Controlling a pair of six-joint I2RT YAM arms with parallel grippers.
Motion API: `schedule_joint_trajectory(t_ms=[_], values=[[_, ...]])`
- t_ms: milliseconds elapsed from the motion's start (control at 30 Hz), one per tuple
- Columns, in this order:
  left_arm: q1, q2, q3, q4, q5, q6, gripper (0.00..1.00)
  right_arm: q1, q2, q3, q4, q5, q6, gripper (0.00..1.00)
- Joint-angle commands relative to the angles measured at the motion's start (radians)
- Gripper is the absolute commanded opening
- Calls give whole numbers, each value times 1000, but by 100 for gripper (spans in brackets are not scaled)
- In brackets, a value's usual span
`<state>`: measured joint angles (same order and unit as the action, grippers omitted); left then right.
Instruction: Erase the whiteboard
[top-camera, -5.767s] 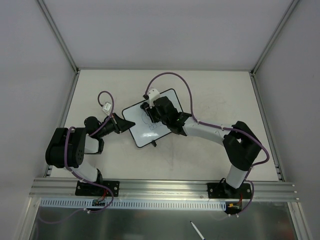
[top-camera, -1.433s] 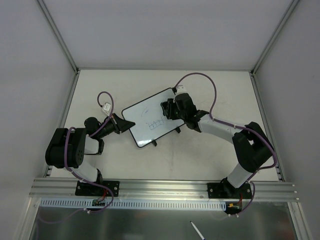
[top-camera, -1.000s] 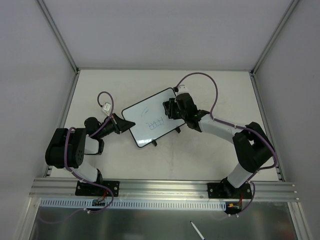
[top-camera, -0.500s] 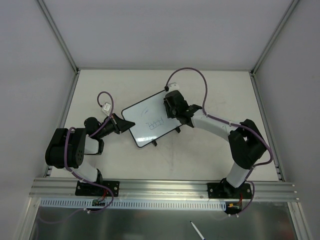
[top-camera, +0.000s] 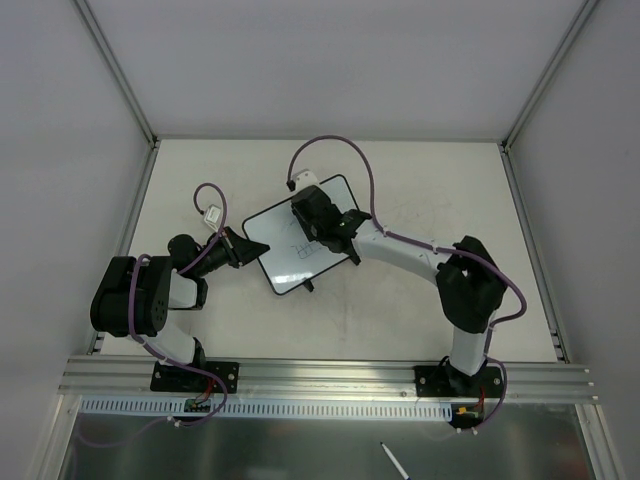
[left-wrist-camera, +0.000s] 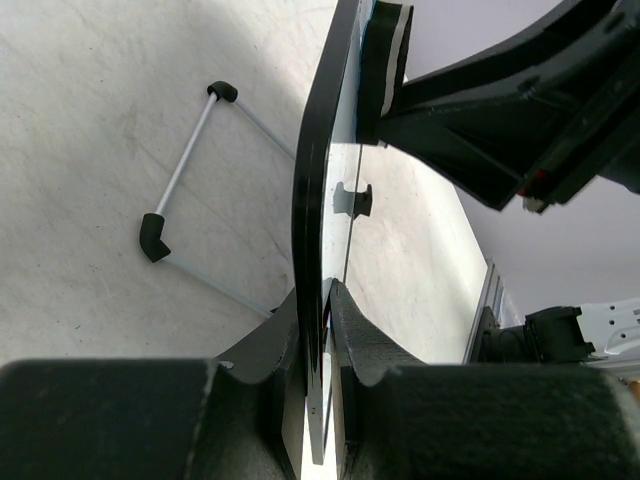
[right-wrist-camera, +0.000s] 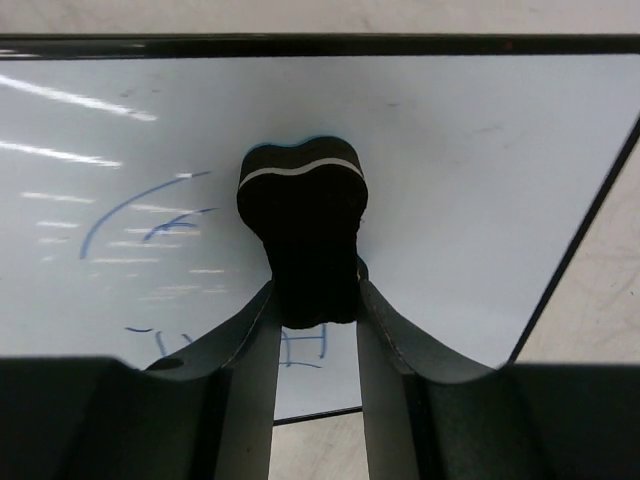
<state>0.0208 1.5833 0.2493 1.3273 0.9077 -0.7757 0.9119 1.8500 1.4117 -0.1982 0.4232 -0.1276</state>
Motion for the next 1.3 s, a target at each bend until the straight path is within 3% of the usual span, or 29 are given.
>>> schedule_joint_trajectory(t_ms=[0, 200, 600, 1267], values=[[1, -16, -10, 239, 3, 49, 0, 73, 55, 53, 28, -102, -15, 0], [-2, -20, -12, 237, 3, 53, 0, 139, 121, 151, -40, -118, -50, 0], [-9, -26, -13, 224, -7, 64, 0, 214, 184, 194, -64, -143, -61, 0], [-10, -32, -16, 223, -6, 67, 0, 88, 161, 259, -81, -100, 9, 0]])
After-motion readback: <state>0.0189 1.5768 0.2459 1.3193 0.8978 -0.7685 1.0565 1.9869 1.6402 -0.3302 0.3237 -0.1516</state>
